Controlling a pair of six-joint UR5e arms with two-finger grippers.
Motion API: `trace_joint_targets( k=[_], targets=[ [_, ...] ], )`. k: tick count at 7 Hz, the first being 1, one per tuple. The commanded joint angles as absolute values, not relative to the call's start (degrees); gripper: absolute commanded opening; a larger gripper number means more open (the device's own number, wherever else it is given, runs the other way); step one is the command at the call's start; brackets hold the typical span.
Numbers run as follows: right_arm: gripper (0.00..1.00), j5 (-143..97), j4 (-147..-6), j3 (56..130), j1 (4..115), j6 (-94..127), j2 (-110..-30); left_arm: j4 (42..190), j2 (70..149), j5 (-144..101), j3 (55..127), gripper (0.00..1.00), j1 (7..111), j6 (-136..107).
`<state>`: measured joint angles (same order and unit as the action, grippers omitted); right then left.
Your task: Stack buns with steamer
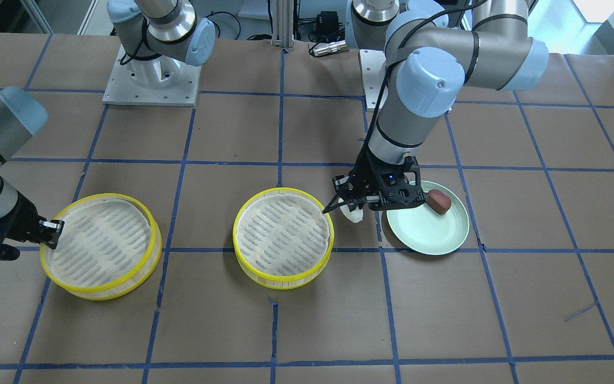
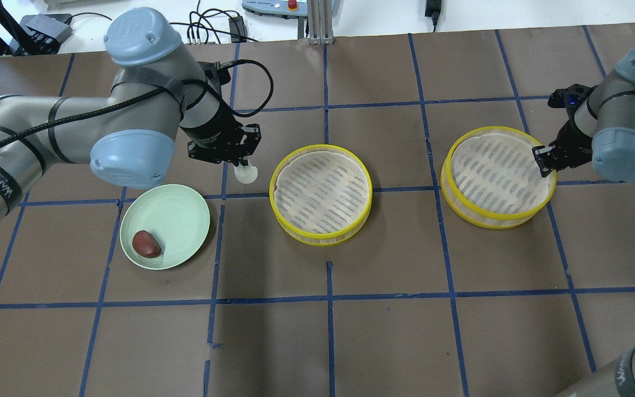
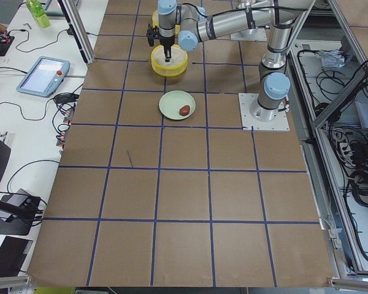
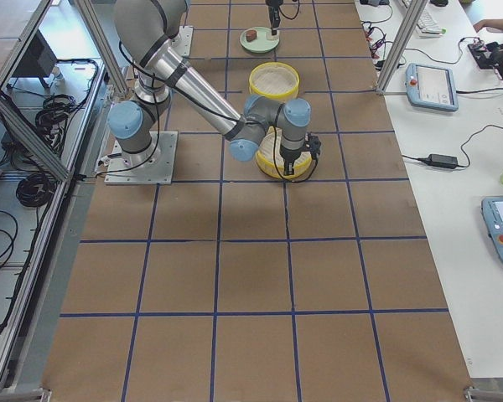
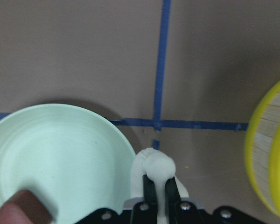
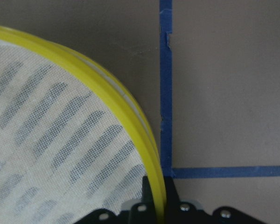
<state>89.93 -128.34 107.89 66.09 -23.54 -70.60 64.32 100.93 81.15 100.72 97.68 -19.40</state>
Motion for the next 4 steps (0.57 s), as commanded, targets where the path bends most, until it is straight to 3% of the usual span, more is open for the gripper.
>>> trace_joint_targets(
  k=[1,2,3,4],
  targets=[
    [0.05,89.83,-118.79,103.65,66.09,-23.47,-75.30,59.02,106.14,74.90,99.67,0.06,102.98,-29.66],
    [0.05,89.74,-118.22,103.62,66.09,-23.38,-75.58,55.93,108.87,75.32,100.28,0.69,104.83,-30.23],
    [0.05,89.74,-118.21,103.80,66.18,-23.12,-75.59,55.20,109.07,75.41,100.46,1.00,104.85,-29.89],
    [0.05,89.65,-118.21,103.80,67.14,-22.51,-75.76,55.11,108.99,75.41,100.55,1.00,104.85,-29.88]
  ],
)
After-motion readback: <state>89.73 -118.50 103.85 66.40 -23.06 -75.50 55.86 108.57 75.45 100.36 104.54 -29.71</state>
